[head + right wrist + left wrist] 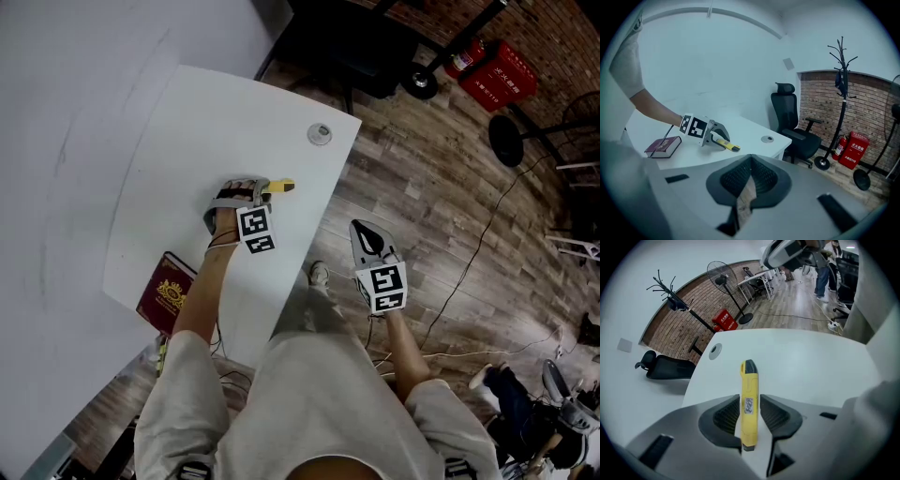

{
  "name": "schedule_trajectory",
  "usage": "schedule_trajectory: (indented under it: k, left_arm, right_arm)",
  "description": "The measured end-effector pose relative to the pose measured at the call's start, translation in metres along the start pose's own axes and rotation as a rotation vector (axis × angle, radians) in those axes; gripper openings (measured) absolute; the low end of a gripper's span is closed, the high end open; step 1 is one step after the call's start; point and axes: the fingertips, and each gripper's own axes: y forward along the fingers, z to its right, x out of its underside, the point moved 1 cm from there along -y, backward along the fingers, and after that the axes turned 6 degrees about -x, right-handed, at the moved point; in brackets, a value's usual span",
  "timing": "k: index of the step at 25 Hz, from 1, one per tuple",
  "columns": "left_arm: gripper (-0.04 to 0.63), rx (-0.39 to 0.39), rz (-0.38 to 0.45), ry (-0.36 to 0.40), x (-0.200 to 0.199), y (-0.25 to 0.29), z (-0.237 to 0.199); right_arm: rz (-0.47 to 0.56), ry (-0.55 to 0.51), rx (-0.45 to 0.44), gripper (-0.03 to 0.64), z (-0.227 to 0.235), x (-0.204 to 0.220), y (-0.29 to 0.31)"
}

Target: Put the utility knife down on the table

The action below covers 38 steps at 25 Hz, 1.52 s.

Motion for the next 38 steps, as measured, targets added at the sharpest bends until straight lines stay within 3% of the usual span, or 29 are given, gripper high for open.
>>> schedule_trajectory:
  k: [8, 14, 22, 29, 35, 38]
  left_arm:
    - [0.135, -0.046, -0.011, -0.078, 0.008, -0.015, -0.003]
    - [0.104, -0.107, 0.047, -0.307, 0.007, -0.043, -0.005]
    - [0.021, -0.122, 0.09, -0.556, 0.003, -0.064, 0.006]
    - [0.009, -0.119, 0.205, -0.888, -0.006, -0.093, -0.004]
    - [0.006, -0.163, 0.321, -1.044, -0.014, -0.124, -0.017]
    - [0.006, -0.193, 0.357, -1.046, -0.024, -0.144, -0.02]
  right_arm:
    - [0.002, -0.008, -0.01, -0.002, -0.001, 0.0, -0.005]
    - [0.017, -0.017, -0.026, -0.002, -0.008, -0.004, -0.008]
    - [0.032, -0.036, -0.043, -0.003, -0.017, -0.011, -0.012]
    - [0.049, -0.039, -0.03, -0.002, -0.012, -0.019, -0.023]
    - [0.067, -0.038, -0.005, -0.003, -0.007, -0.024, -0.031]
    - [0.079, -0.036, 0.003, -0.002, -0.006, -0.028, -0.038]
